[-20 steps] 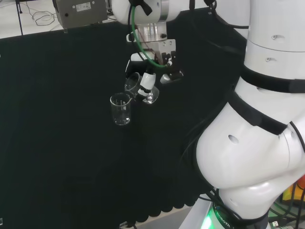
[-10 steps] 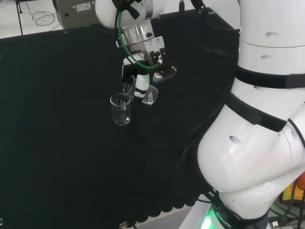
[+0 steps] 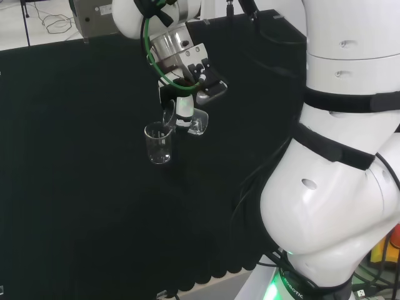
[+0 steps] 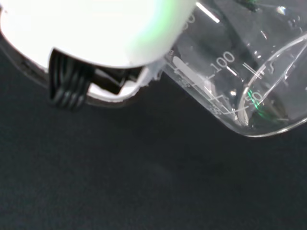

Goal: Pour the water from the handheld beaker into the one on the table.

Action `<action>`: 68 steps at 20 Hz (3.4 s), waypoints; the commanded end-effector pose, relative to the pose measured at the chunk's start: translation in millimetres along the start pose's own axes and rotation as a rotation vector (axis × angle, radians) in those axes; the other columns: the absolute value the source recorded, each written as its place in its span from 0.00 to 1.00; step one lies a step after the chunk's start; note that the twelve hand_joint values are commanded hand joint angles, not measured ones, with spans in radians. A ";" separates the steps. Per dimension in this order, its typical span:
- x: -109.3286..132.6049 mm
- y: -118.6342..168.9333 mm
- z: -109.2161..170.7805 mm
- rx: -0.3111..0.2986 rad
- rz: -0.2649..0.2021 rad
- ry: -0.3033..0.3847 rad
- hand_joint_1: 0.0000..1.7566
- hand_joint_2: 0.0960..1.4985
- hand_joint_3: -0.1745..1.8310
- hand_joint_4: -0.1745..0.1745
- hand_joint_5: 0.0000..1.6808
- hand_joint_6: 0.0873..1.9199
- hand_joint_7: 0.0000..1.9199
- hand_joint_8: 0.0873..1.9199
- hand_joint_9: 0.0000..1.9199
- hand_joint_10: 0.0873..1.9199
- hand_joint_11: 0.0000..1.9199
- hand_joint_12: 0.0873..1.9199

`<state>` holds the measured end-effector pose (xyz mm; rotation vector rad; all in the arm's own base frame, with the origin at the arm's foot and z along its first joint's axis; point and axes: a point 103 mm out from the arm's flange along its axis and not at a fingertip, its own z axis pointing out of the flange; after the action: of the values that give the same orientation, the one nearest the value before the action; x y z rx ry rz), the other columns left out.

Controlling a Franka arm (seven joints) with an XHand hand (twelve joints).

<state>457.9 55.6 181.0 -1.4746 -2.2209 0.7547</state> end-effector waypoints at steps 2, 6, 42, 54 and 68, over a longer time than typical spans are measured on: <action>-1.4 -0.5 -3.2 0.052 0.035 -0.041 0.83 0.20 0.65 0.00 0.71 0.45 0.66 0.45 0.78 0.35 0.61 0.41; 1.1 0.1 -4.7 0.076 0.046 -0.057 0.83 0.20 0.65 0.00 0.71 0.45 0.66 0.45 0.78 0.35 0.61 0.41; 24.3 7.0 -20.6 0.212 0.112 -0.189 0.83 0.20 0.65 0.00 0.71 0.45 0.66 0.45 0.78 0.35 0.61 0.41; 30.1 10.1 -26.8 0.257 0.137 -0.220 0.83 0.20 0.65 0.00 0.71 0.45 0.66 0.45 0.78 0.35 0.61 0.41; 35.5 9.8 -32.8 0.307 0.205 -0.251 0.83 0.19 0.65 0.00 0.71 0.46 0.67 0.46 0.78 0.35 0.61 0.41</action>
<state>470.3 97.2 199.9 -1.5276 -2.0421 1.3255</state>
